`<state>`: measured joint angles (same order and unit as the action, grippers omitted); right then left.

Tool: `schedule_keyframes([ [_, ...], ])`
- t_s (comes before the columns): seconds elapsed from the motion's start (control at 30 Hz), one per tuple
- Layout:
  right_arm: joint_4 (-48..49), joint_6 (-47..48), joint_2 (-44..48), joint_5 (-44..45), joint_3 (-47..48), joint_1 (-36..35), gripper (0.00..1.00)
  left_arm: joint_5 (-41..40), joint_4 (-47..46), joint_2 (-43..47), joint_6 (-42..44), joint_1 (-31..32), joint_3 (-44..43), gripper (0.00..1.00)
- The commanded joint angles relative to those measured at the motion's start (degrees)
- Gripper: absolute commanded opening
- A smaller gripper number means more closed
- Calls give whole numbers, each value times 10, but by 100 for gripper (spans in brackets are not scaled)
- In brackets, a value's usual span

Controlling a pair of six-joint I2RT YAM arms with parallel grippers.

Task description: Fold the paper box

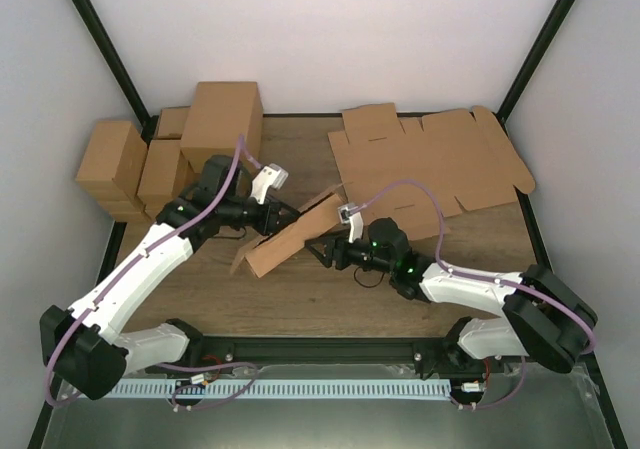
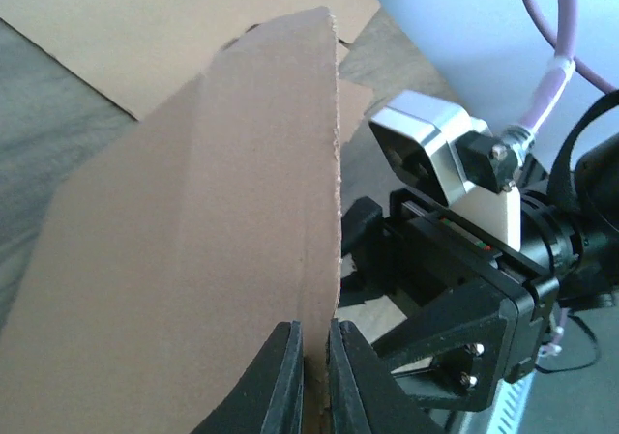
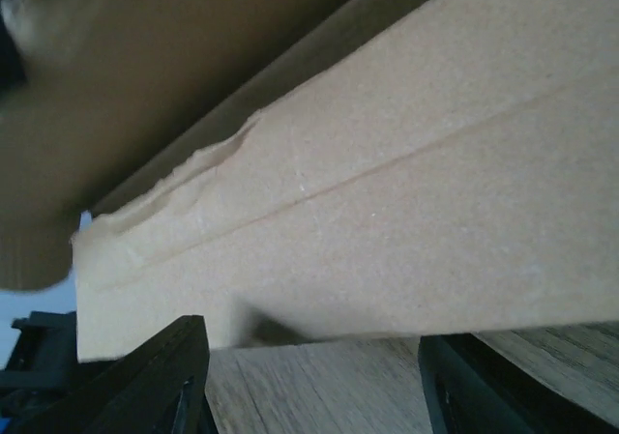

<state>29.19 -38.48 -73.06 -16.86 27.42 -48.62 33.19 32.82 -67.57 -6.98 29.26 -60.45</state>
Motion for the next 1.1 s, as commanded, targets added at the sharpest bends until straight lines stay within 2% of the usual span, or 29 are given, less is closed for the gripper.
schedule_keyframes([
  [0.0,46,-7,-3,0,32,-2,65,73,-31,10,-50,1,24,10],
  [0.07,37,-6,1,17,30,-2,68,83,-33,10,-54,1,27,11],
  [0.2,40,2,3,38,24,-2,68,129,-31,0,-54,1,43,16],
  [0.3,53,12,-4,37,24,-2,68,120,-10,-12,-38,1,48,21],
  [0.4,73,24,-1,34,16,-2,68,104,3,-8,-29,1,40,36],
  [0.47,67,32,4,44,15,-1,68,79,8,5,-29,1,25,50],
  [0.6,34,45,10,67,23,0,68,-6,2,41,-47,-2,-14,66],
  [0.8,5,41,17,87,28,2,68,-110,10,54,-55,-16,-70,77],
  [0.9,0,40,17,86,28,2,67,-148,22,29,-49,-42,-89,78],
  [1.0,-5,37,16,87,27,2,67,-148,32,-11,-45,-93,-96,67],
  [1.07,-6,36,16,84,26,2,67,-129,21,-34,-45,-119,-84,55],
])
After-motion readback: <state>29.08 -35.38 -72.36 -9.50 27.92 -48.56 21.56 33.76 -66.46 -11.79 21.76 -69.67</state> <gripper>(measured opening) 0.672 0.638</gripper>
